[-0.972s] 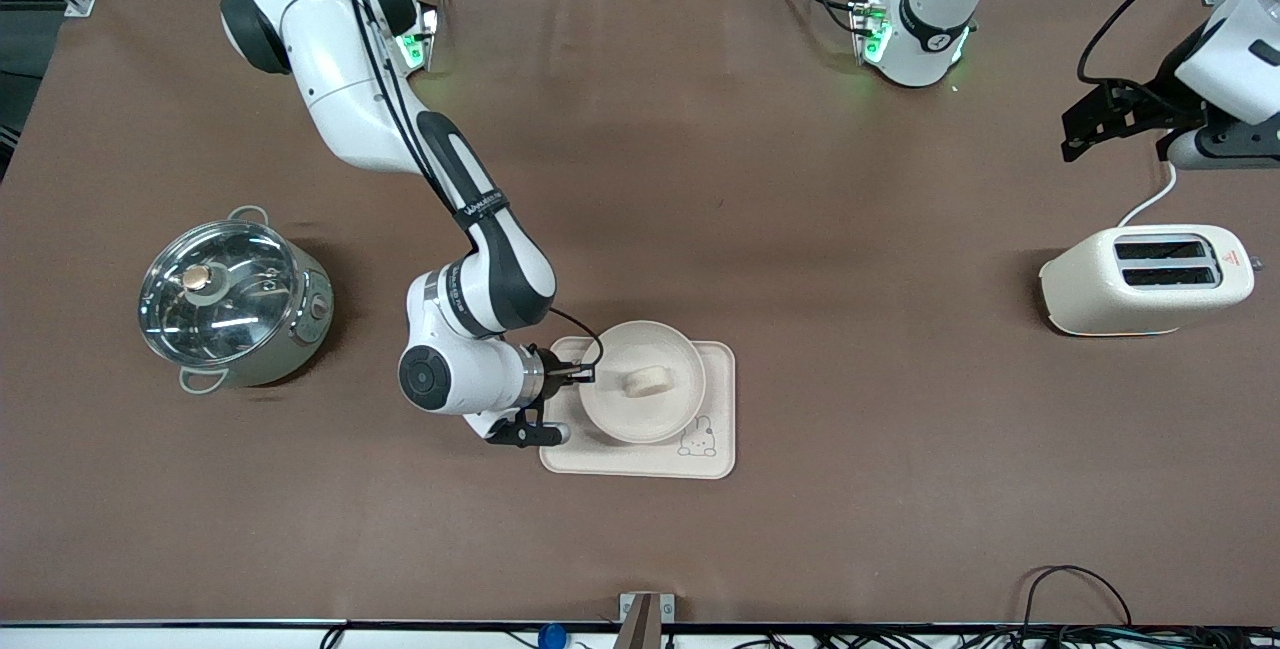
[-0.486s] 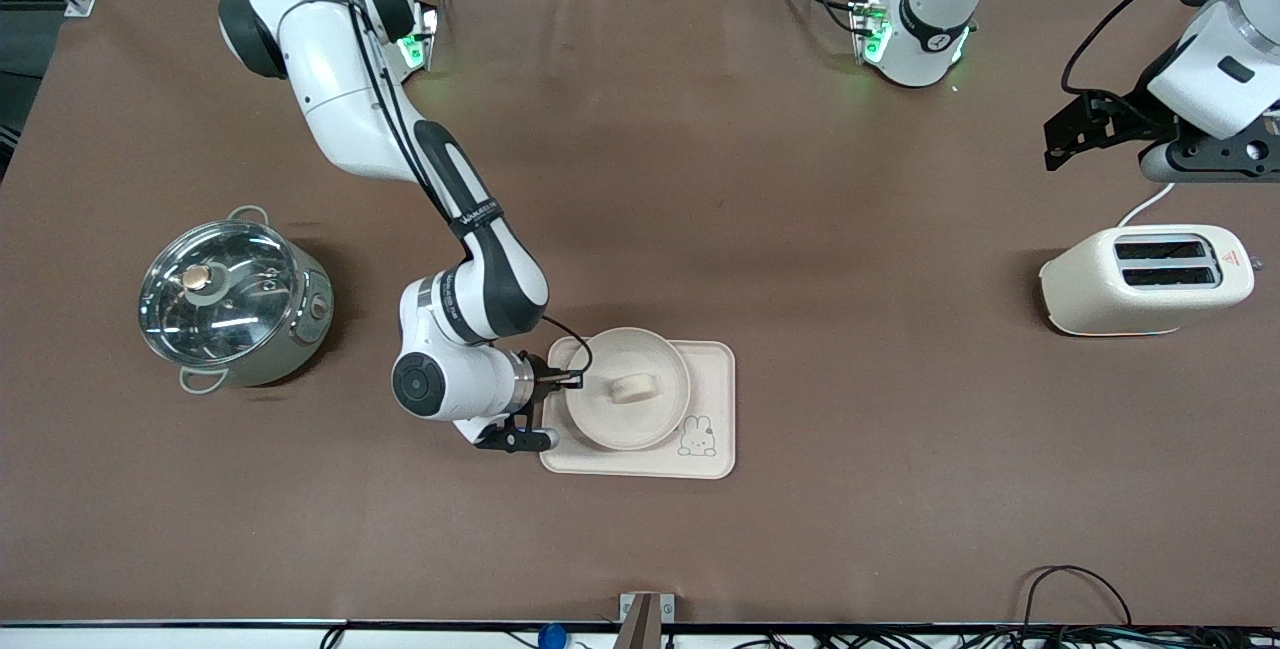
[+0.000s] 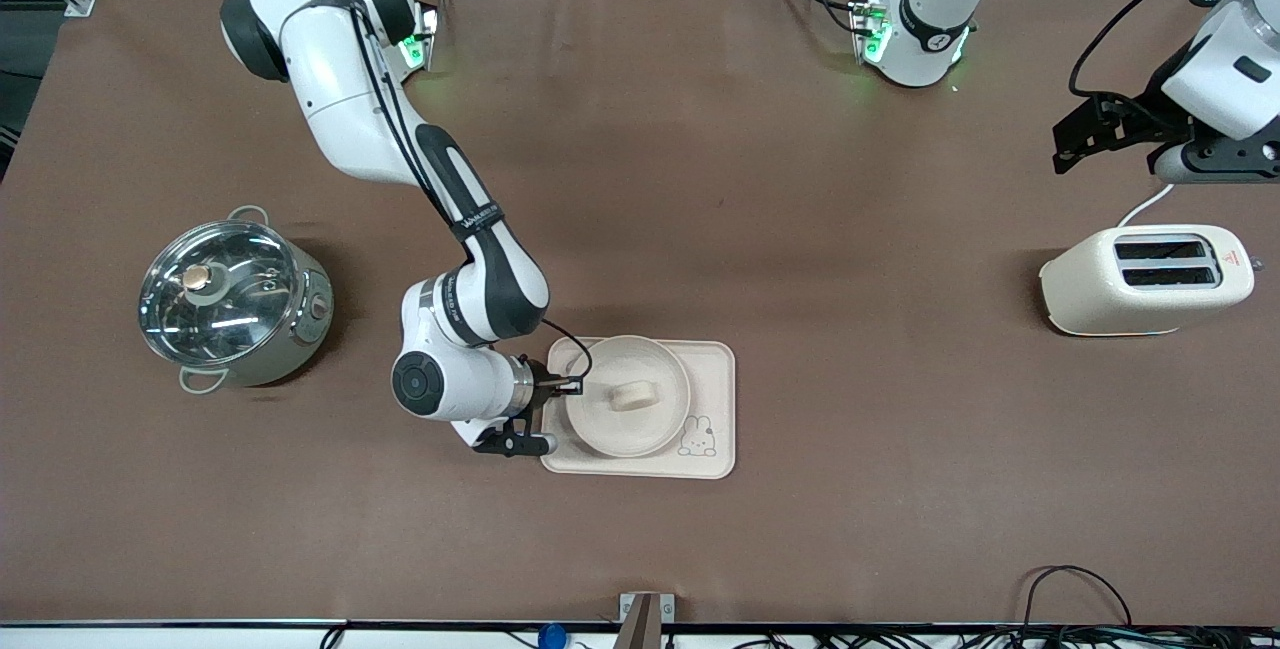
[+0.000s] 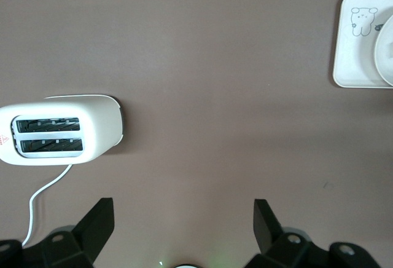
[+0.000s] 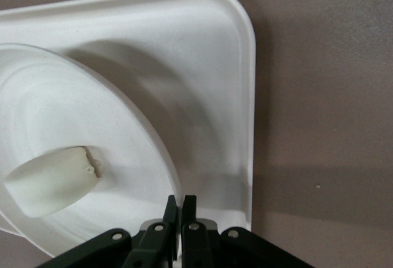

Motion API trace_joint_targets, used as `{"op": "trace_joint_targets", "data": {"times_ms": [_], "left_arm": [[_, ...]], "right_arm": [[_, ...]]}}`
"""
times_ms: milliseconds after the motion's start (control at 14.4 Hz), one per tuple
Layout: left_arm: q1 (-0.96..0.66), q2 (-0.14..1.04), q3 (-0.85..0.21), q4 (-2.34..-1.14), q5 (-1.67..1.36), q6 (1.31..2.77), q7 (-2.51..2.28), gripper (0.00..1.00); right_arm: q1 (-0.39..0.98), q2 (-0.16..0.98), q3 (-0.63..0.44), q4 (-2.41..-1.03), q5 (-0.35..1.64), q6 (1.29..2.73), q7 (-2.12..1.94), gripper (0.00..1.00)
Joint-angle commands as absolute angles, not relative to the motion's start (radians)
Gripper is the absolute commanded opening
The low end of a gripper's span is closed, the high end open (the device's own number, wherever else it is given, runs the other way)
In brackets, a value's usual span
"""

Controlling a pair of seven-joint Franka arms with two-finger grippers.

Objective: Place bun in plate and plate on tray

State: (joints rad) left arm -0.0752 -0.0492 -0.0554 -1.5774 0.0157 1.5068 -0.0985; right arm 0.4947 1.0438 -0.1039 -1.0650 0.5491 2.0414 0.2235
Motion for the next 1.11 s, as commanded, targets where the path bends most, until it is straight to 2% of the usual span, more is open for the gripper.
{"op": "trace_joint_targets", "data": {"times_ms": [0,69,208,347,556,903,1042], "left_arm": [[-0.072,-0.043,-0.049,-1.557,0.0,1.506,-0.084,1.0],[-0.072,-0.043,-0.049,-1.557,0.0,1.506,-0.084,1.0],[-0.072,-0.048,-0.049,-1.562,-0.002,1.505,-0.086,1.0],[-0.072,-0.046,-0.048,-1.56,0.0,1.506,-0.087,1.0],[-0.071,-0.046,-0.048,-1.559,-0.002,1.506,-0.086,1.0],[-0.069,-0.049,-0.046,-1.559,-0.002,1.505,-0.087,1.0],[-0.067,-0.051,-0.046,-1.559,-0.002,1.506,-0.086,1.0]], "right_arm": [[0.483,1.062,-0.094,-1.046,0.543,2.054,0.236,0.01],[0.482,1.062,-0.094,-1.046,0.545,2.054,0.236,0.05],[0.476,1.06,-0.092,-1.045,0.548,2.056,0.235,0.54],[0.466,1.049,-0.091,-1.046,0.56,2.054,0.244,0.75],[0.445,1.005,-0.094,-1.046,0.598,2.042,0.235,1.0],[0.312,0.908,-0.1,-1.046,0.568,1.912,0.213,1.0],[0.238,0.829,-0.101,-1.046,0.548,1.75,0.18,1.0]]}}
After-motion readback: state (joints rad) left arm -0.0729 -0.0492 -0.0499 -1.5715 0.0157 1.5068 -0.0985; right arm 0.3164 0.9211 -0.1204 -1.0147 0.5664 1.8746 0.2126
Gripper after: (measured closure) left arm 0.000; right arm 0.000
